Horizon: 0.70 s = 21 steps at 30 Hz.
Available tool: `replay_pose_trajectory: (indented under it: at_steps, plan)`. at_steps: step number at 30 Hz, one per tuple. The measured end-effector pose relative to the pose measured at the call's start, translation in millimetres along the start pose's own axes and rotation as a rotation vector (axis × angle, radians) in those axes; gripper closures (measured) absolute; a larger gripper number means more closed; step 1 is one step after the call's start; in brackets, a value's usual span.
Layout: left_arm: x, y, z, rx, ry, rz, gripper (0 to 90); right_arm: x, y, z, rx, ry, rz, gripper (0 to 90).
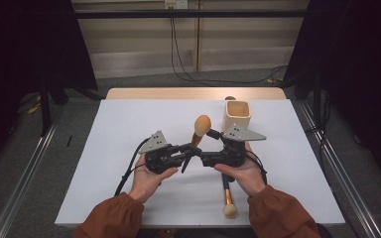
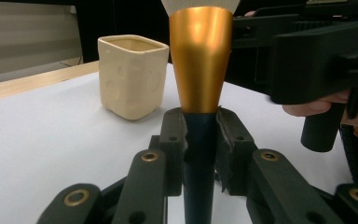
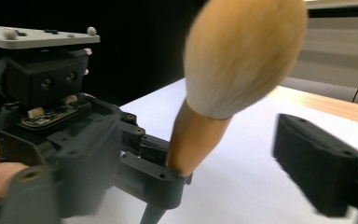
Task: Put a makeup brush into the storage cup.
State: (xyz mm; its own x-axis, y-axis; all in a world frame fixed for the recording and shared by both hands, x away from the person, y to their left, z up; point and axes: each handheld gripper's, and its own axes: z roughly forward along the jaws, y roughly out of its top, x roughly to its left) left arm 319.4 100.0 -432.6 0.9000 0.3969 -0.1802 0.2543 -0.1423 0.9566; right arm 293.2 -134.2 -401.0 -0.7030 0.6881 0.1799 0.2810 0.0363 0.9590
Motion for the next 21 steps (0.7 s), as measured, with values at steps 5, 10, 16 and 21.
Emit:
replay_pose_trajectory:
  at_steps: [5, 10, 16, 21]
  plan:
    - [0.9, -0.3, -0.2, -0.001, 0.003, -0.001, 74.6, -3.5, -1.5, 3.5, 0.003, 0.000, 0.029, 34.9]
    - [1.3, -1.1, 0.9, -0.002, -0.001, -0.006, 74.6, -3.6, -3.2, 6.1, 0.009, 0.005, 0.046, 45.1]
    - [0.8, -3.5, 5.0, 0.007, -0.001, 0.001, 74.6, -4.0, -4.6, 9.5, 0.021, 0.028, 0.063, 58.1]
    - [1.2, -4.2, 5.6, 0.012, 0.000, 0.007, 74.6, -8.2, -5.5, 9.0, 0.023, 0.037, 0.088, 63.1]
